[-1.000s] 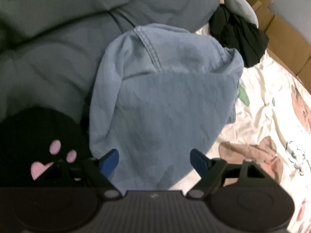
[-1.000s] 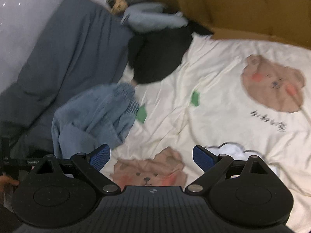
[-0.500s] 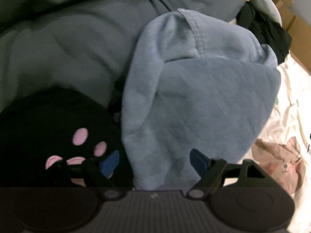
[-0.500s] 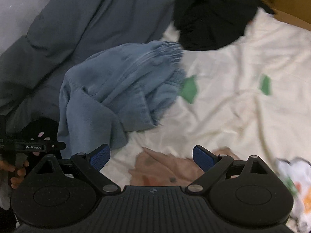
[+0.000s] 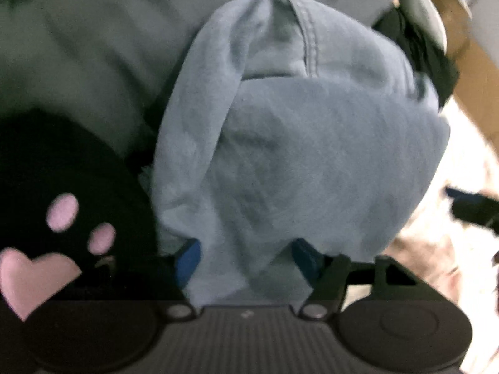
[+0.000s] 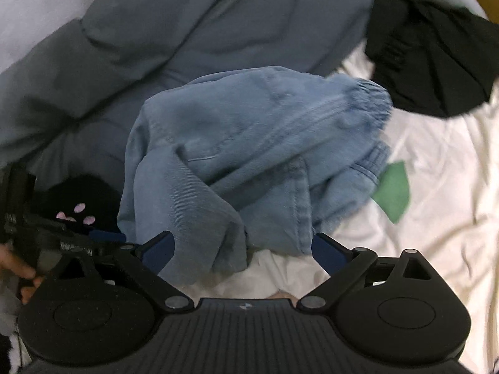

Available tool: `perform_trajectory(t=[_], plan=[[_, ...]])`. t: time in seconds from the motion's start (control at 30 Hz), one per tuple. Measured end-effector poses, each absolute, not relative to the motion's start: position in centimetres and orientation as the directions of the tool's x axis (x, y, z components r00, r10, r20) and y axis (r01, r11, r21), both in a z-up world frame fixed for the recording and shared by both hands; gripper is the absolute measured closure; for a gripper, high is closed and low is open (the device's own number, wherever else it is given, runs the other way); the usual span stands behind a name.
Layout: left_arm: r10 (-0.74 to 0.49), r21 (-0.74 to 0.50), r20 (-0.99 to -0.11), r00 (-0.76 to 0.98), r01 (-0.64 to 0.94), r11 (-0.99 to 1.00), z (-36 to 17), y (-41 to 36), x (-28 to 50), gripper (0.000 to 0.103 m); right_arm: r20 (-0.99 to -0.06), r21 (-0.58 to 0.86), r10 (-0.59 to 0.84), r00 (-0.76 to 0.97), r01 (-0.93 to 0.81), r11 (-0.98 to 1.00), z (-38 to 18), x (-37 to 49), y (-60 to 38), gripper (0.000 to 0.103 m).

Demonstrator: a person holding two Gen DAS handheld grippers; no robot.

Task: Fold clothes
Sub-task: 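Close the right gripper on the jeans while the left gripper closes on another part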

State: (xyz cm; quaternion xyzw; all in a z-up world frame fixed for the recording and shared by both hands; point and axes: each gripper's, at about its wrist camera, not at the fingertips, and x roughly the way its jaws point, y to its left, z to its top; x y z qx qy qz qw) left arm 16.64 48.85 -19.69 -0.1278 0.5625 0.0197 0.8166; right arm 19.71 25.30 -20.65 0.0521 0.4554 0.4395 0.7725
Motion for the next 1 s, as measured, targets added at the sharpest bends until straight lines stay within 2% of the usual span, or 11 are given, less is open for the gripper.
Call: perform_trajectory(t=[0.4,0.47,0.6,0.63,0.7,0.73,0.77,0.8,0.87,0.93,1.0], plan=[[-0.11,-0.197,-0.915,0.389,-0.189,0.962,-19.9,48.8,15.9,0.037,-0.698,0.45,0.691,0.186,-0.637,0.626,-24.6,22.3,29.1,0.004],[-0.102,-0.189,-0.916,0.388,-0.193,0.963,-20.3,49.0,15.8,0.037,-0.705,0.448,0.685,0.185,-0.633,0.631,-25.4,22.5,29.9,0.001],[-0.101,-0.181,-0.918,0.382,-0.18,0.967,-21.0,49.0,15.8,0.037,-0.702,0.446,0.684,0.201,-0.624,0.641,-25.9,22.5,31.1,0.003],[-0.101,-0.18,-0.919,0.382,-0.177,0.968,-21.1,49.0,15.8,0.037,-0.702,0.447,0.683,0.203,-0.62,0.644,-25.9,22.4,31.2,0.006],[-0.104,-0.182,-0.918,0.383,-0.174,0.968,-21.2,49.0,15.7,0.037,-0.7,0.453,0.685,0.202,-0.615,0.645,-25.8,22.2,31.3,0.023],[-0.107,-0.186,-0.918,0.383,-0.174,0.967,-21.2,49.0,15.7,0.037,-0.693,0.466,0.695,0.191,-0.617,0.634,-25.7,22.0,31.2,0.052],[-0.107,-0.186,-0.917,0.384,-0.173,0.967,-21.2,49.0,15.7,0.037,-0.69,0.476,0.701,0.181,-0.616,0.627,-25.5,21.8,31.1,0.069],[-0.108,-0.185,-0.917,0.384,-0.171,0.968,-21.2,48.9,15.7,0.037,-0.69,0.479,0.701,0.18,-0.612,0.629,-25.4,21.6,30.9,0.073],[-0.104,-0.18,-0.917,0.384,-0.167,0.969,-21.2,48.8,15.6,0.037,-0.677,0.492,0.712,0.187,-0.604,0.627,-25.1,21.3,30.2,0.09],[-0.105,-0.181,-0.917,0.386,-0.165,0.97,-21.1,48.6,15.5,0.036,-0.665,0.519,0.723,0.188,-0.579,0.629,-24.9,21.3,29.1,0.091],[-0.106,-0.181,-0.914,0.391,-0.16,0.971,-20.9,48.5,15.3,0.03,-0.656,0.536,0.728,0.2,-0.555,0.636,-24.5,21.2,27.9,0.092]])
